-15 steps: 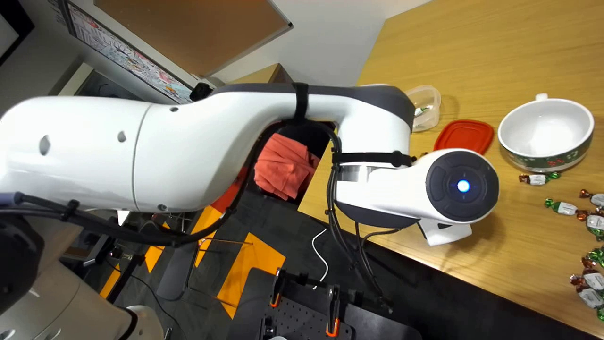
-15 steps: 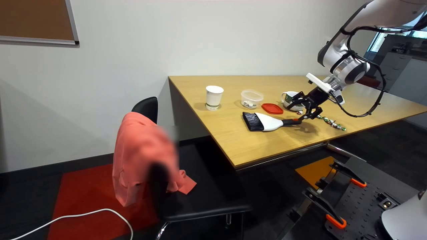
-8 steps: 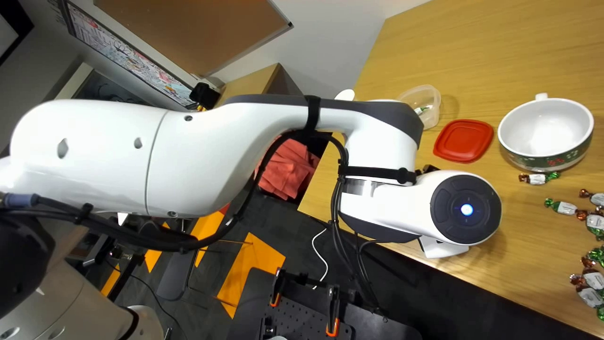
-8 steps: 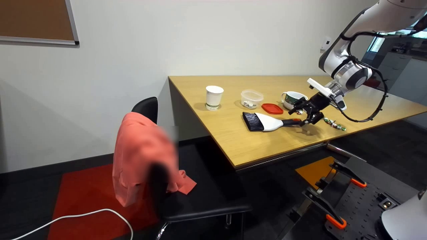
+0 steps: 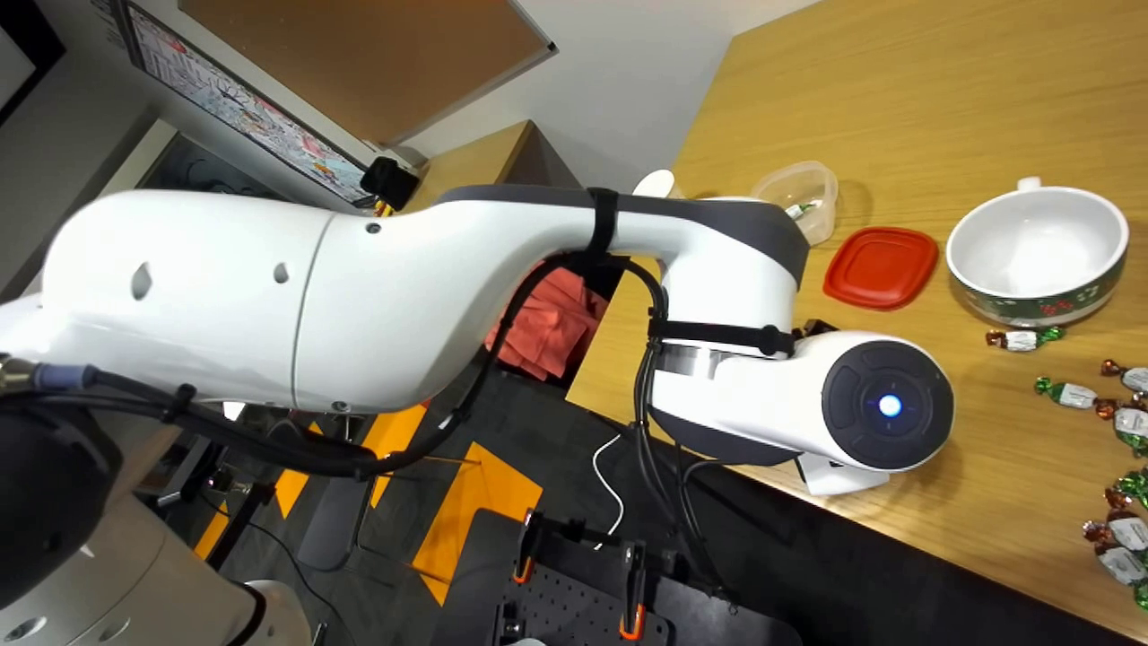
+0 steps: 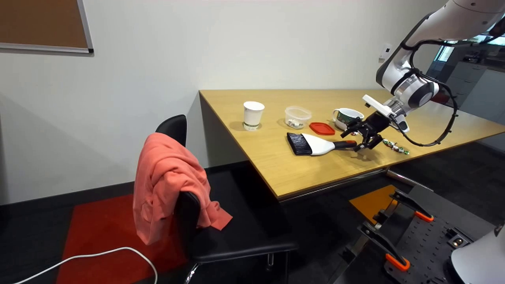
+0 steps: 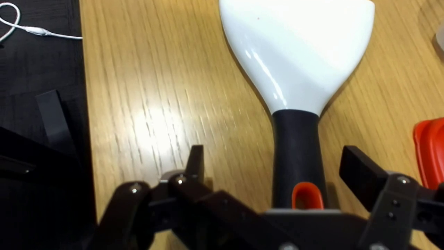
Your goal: Use the broom to sweep the sweets to the left
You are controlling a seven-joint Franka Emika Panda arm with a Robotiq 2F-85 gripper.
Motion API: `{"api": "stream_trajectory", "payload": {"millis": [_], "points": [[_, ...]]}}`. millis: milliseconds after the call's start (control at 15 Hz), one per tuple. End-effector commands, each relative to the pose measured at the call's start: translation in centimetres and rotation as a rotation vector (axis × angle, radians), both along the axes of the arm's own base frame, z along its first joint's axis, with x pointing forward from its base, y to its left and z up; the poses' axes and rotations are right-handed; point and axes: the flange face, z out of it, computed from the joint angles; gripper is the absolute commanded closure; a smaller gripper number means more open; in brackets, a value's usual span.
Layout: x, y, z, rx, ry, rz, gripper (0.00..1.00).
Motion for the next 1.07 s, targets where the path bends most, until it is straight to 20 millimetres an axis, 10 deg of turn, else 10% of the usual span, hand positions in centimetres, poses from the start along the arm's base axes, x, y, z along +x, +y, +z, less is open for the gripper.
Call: {"api": "stream_trajectory", "payload": {"millis": [0, 1000], "points": [[0.2, -0.1, -0.5, 0.044, -0.010, -0.043, 0.00], [0.2, -2.3, -4.5, 0.203, -0.060, -0.072, 0.00]]}}
